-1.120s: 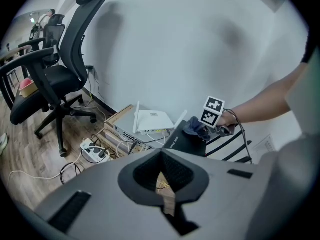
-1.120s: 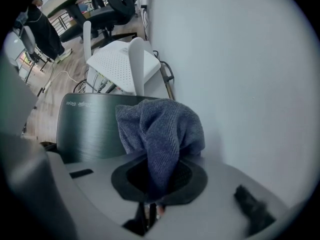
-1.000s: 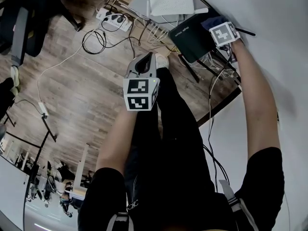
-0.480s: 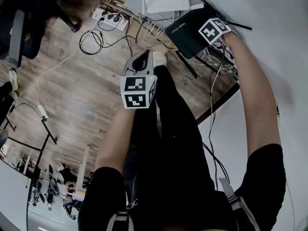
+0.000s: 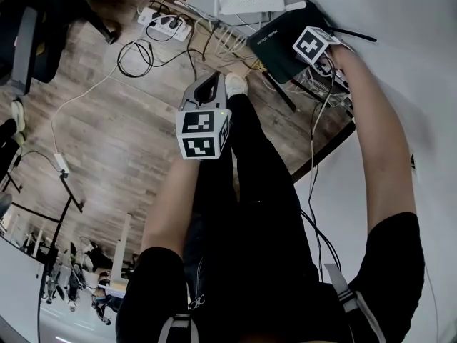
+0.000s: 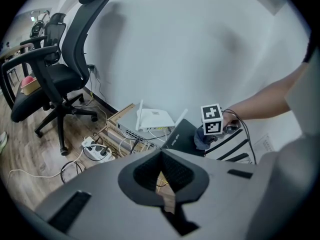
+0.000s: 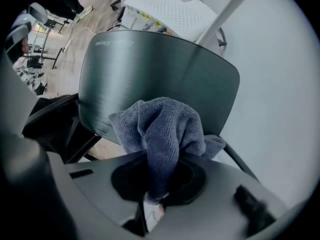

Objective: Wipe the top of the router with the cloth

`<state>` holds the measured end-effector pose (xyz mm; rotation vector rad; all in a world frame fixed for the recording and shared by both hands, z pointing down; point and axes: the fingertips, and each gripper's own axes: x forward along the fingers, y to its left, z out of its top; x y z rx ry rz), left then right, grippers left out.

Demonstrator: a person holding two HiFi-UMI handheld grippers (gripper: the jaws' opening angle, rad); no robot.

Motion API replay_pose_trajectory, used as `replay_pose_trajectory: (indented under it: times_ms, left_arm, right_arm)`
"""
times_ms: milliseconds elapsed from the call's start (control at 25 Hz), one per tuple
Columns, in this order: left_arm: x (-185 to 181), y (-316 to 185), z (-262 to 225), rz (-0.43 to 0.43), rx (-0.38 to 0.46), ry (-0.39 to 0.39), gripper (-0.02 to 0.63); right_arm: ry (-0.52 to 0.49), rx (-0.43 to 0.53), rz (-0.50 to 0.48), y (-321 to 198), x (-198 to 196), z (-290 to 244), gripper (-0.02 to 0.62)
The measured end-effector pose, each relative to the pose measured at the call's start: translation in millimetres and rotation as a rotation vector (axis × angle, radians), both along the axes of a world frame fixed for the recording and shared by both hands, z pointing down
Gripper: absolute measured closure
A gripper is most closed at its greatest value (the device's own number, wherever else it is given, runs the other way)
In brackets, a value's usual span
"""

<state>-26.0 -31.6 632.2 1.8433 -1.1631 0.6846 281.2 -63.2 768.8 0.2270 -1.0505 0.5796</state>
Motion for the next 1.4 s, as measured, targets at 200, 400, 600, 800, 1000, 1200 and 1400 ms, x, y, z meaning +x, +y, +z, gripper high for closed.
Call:
replay_pose_trajectory:
  times_ms: [200,400,600,800,1000,1200,1400]
  left_arm:
    - [0,4,-1,0.005,0.002,0.006,0.601]
    - [-3,9,2,-0.001,-0.004,0.009,0.6]
    - [-6,12,3,0.002,-0.002,0.008,0.601]
    - [-11,10,4,-0.014,0.0,0.003,0.6]
    - [-17,12,2,-0.009,0.004,-0.009,0.601]
    - [-19,16,4,-0.001,0.005,-0.005,0.601]
    - [-19,23,11,-0.013,-0.017,0.006,0.601]
  right_arm:
    - [0.018,0.009,-0.152,3,-2,1,0.551]
    - [-0.036,-0.076,-0.183,18,-19,-1,0.551]
    - [-0.153,-0.111,-0.115,29,-53,-7,0.551]
    - [-0.209,-0.154,-0.225,45,-78,-11,0.551]
    - [-0.308,-0.232,-0.228,72,-112,-15,0.551]
    - [-0.347,-0.181,-0.17,63,-125,-13,0.551]
    - [-0.424,-0.045,0.005,40,-142,-14,0.551]
